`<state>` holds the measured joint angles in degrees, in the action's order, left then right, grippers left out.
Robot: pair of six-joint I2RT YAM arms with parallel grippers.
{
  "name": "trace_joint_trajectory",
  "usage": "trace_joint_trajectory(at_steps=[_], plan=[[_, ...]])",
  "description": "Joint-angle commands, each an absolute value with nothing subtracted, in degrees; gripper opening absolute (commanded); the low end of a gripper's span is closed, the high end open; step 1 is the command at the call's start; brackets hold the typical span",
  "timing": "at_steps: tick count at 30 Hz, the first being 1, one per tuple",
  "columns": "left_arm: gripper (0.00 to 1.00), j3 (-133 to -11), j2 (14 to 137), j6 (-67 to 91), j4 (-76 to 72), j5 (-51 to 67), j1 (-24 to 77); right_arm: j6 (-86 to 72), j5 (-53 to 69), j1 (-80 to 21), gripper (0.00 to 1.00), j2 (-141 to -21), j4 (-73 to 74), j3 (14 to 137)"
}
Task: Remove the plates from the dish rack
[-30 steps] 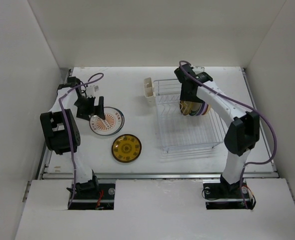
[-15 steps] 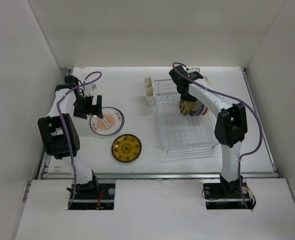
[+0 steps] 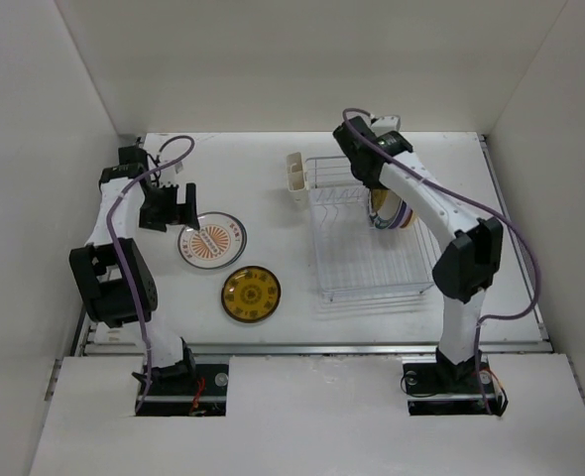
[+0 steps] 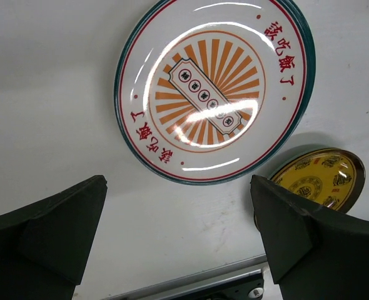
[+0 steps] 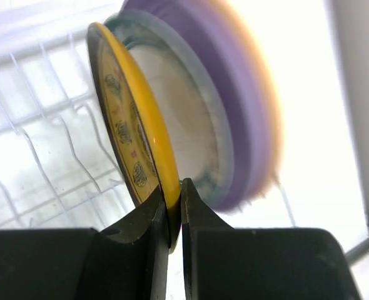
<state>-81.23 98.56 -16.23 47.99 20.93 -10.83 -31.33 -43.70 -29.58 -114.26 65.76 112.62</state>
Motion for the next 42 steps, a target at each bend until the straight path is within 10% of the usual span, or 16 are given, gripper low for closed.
trace_joint_trajectory(at_steps=[1,14,20,31,37,42], plan=[[1.00,-81.4,92.6,-13.5,50.6,21.3,-12.7,-34.3,-53.0,-31.2,0.00,-104.0,70.2,120.9],[1.00,-78.7,89.4,-14.9,55.0,21.5,-19.5,-33.7,-34.0,-58.9,0.00,-96.6,54.5,105.8],[1.00,-76.2,87.5,-15.4,55.5,22.9,-21.3,-33.1,-7.8,-60.7,0.00,-97.9,34.1,95.1],[1.00,-71.9,80.5,-19.2,56.9,17.7,-21.3,-38.1,0.5,-59.6,0.02,-111.6,35.4,96.2],[1.00,-71.9,79.3,-20.3,57.4,16.6,-21.3,-39.8,2.5,-59.1,0.28,-111.1,32.4,90.2],[1.00,-71.9,79.3,-20.3,57.4,16.6,-21.3,-40.3,1.3,-59.1,0.69,-112.3,36.0,90.0]])
